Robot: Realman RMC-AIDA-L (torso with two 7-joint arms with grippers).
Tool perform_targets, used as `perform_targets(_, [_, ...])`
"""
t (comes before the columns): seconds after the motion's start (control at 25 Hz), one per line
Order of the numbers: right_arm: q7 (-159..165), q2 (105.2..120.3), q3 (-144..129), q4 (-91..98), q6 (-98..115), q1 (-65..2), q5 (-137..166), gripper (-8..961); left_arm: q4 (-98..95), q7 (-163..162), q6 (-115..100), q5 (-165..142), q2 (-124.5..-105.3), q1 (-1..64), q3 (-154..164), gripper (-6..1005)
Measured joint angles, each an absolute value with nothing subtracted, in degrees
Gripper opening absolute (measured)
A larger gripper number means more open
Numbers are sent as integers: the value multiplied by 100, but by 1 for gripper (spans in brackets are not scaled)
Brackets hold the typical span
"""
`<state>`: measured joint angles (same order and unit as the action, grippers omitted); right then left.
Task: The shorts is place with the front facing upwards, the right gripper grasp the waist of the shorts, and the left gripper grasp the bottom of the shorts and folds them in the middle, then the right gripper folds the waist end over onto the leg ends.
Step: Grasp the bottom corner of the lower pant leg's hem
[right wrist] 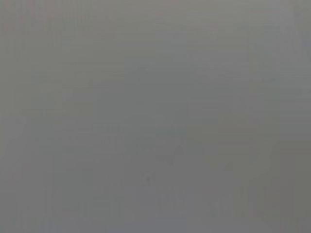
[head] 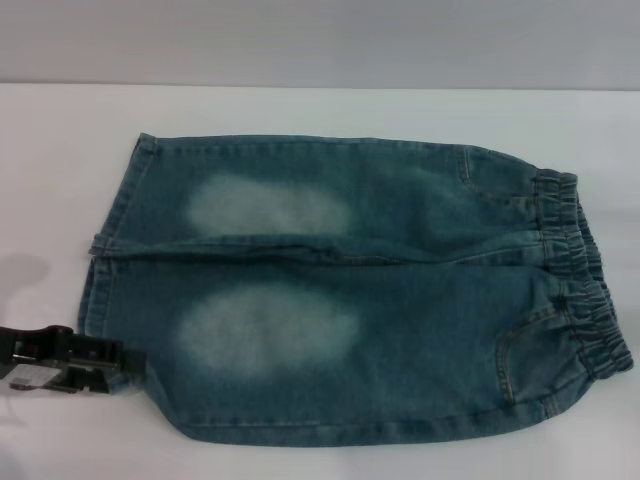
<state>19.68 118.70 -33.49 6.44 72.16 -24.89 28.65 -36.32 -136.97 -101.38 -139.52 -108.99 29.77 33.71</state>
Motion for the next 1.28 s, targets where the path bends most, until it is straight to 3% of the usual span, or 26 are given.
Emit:
perform_targets(0.64, [1968,11868,-3306,605,7239,-2348,2832,558,-3630,-13767,-10043,-13992,-10898,2930,3369,730])
perform_targets(0.76, [1968,11866,-3305,606,7238,-2339,2823,558,-3630,-13760,-10043,-13992,-10895,2928,3400,577])
perform_targets(1.04, [1968,11859,-3304,606,7221,-2326,2820,558,-3630,-13717,-10024,-13992,-10899,2916,3432,536])
perform_targets(1.28, [1968,11855,-3294,607,7226,-2320,2820,558,-3630,-13685,-10056,-13993,-10883,2903,3462,356])
